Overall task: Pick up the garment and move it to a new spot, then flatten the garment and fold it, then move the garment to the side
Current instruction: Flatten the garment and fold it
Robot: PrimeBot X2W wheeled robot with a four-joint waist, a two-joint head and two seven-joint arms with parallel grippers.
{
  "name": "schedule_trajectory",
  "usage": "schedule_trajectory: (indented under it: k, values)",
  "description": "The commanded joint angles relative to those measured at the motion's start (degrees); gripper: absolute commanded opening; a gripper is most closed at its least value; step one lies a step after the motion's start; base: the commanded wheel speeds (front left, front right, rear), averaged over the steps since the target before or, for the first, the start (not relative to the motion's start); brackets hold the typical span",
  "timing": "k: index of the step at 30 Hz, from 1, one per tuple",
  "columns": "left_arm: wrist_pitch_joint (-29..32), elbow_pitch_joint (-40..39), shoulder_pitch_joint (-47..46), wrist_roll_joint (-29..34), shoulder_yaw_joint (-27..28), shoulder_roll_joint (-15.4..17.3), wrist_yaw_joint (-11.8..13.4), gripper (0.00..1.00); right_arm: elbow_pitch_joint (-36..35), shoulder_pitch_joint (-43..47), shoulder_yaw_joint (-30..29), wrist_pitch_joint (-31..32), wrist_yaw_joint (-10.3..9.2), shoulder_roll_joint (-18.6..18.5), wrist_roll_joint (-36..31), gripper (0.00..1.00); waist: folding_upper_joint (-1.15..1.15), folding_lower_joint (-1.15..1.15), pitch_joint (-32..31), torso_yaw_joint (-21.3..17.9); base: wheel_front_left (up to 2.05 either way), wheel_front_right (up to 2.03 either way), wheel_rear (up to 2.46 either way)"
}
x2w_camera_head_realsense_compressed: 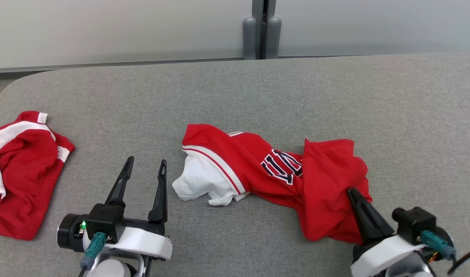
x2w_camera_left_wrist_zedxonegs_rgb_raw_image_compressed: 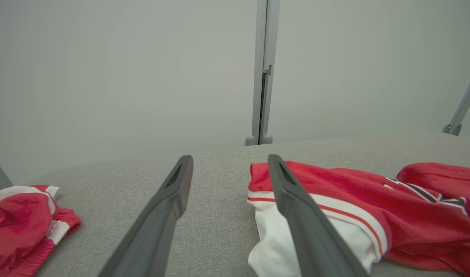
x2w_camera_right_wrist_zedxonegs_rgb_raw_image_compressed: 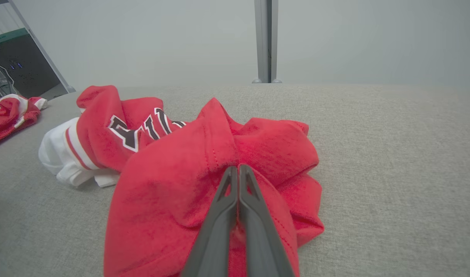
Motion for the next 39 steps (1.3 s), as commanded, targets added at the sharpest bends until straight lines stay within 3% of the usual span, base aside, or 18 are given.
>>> schedule_trajectory:
  k: [1,12,14,22,30,31,32,33,39]
  values:
    - [0.0,-0.27,-0.96,0.35,0.38,-0.04,-0.35,1.0,-1.1,-1.0,-0.74,-0.71,0.14,-0.44,0.31,0.0,0.0,0.0,0.08,-0.2,0.0,0.0,0.0]
    - [0.0,-0.21,-1.67,1.3,0.48,-0.87,-1.39,1.0,-1.31,-6.2,-10.52,-1.14,0.14,-0.02,1.59,0.0,0.0,0.0,0.68,-1.06,0.0,0.0,0.0]
    - [0.0,0.0,-2.23,1.47,0.38,-1.24,-1.81,1.0,3.27,-9.93,-15.7,-1.66,0.09,0.6,3.55,0.0,0.0,0.0,1.59,-0.96,0.0,0.0,0.0]
    - [0.0,0.26,-3.93,1.77,-0.17,-1.81,-2.47,1.0,16.17,-16.66,-22.84,-3.77,0.08,-0.51,5.25,0.0,0.0,0.0,4.25,0.23,0.0,0.0,0.0]
    - [0.0,0.74,-4.89,1.98,-0.03,-2.19,-2.89,1.0,29.1,-21.72,-22.19,-6.74,0.09,-2.08,6.61,0.0,0.0,0.0,5.99,0.8,0.0,0.0,0.0]
    - [-0.01,0.74,-4.83,1.99,0.11,-2.22,-2.9,1.0,30.0,-22.0,-21.73,-7.31,0.09,-2.28,6.79,0.35,0.0,0.0,6.01,0.69,0.0,0.0,0.0]
    - [0.0,0.77,-4.76,2.04,0.21,-2.25,-2.87,1.0,30.72,-22.1,-21.18,-7.98,0.09,-2.64,6.65,0.45,0.0,0.0,6.02,0.54,0.0,0.0,0.0]
    - [0.0,0.86,-4.7,2.07,0.3,-2.28,-2.84,1.0,31.32,-22.15,-20.66,-8.63,0.09,-2.79,6.58,1.0,0.0,0.0,5.97,0.38,0.0,0.0,0.0]
    - [0.0,1.3,-3.7,2.21,0.84,-2.39,-3.13,1.0,29.68,-19.74,-17.82,-12.17,0.09,-3.77,5.29,1.0,0.0,0.0,4.64,-0.54,0.0,0.0,0.0]
